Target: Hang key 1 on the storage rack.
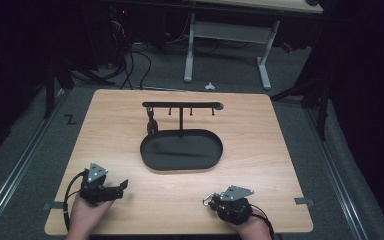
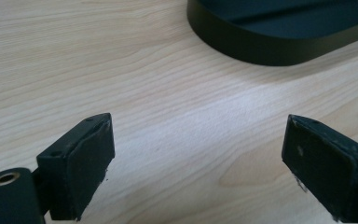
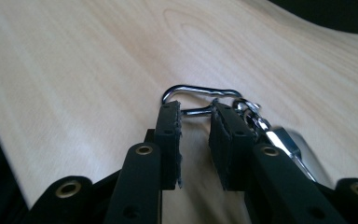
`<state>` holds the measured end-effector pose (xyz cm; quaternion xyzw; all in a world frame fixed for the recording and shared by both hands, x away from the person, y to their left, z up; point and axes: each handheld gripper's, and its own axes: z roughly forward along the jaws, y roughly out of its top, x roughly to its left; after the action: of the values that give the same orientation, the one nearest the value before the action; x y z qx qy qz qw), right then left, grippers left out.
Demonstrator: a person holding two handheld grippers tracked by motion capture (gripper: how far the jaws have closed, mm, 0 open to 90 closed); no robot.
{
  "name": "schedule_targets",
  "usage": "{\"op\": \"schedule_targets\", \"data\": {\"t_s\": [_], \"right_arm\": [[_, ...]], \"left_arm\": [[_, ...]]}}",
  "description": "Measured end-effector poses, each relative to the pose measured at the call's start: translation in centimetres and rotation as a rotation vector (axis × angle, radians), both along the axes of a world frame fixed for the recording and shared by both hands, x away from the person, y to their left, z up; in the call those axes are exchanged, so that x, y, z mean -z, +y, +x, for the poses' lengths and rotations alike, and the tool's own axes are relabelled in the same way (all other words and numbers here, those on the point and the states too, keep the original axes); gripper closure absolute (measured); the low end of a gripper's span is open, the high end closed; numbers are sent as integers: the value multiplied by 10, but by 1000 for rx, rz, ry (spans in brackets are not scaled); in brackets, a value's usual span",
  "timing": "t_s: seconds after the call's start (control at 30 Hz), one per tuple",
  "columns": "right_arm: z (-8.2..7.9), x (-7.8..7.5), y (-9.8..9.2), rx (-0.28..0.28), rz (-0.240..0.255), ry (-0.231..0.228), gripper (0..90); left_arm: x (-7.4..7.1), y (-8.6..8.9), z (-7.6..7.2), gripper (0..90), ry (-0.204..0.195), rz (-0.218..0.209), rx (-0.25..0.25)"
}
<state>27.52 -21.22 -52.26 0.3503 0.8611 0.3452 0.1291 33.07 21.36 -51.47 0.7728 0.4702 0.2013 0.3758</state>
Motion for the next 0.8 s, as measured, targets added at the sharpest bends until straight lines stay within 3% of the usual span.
{"op": "schedule_targets", "data": {"t_s": [0.17,0.4,0.57,0.8], "right_arm": [[10,-4,9,23,-11,-13,714],[8,-13,3,37,23,-53,699],[-2,-27,-22,117,82,-115,665],[-6,-35,-52,208,126,-140,578]], "left_arm": [[0,11,-11,106,-8,6,-25],[1,9,-9,107,-4,7,-16],[-1,1,-5,107,-16,11,6],[-4,-5,2,107,-33,12,26]]}}
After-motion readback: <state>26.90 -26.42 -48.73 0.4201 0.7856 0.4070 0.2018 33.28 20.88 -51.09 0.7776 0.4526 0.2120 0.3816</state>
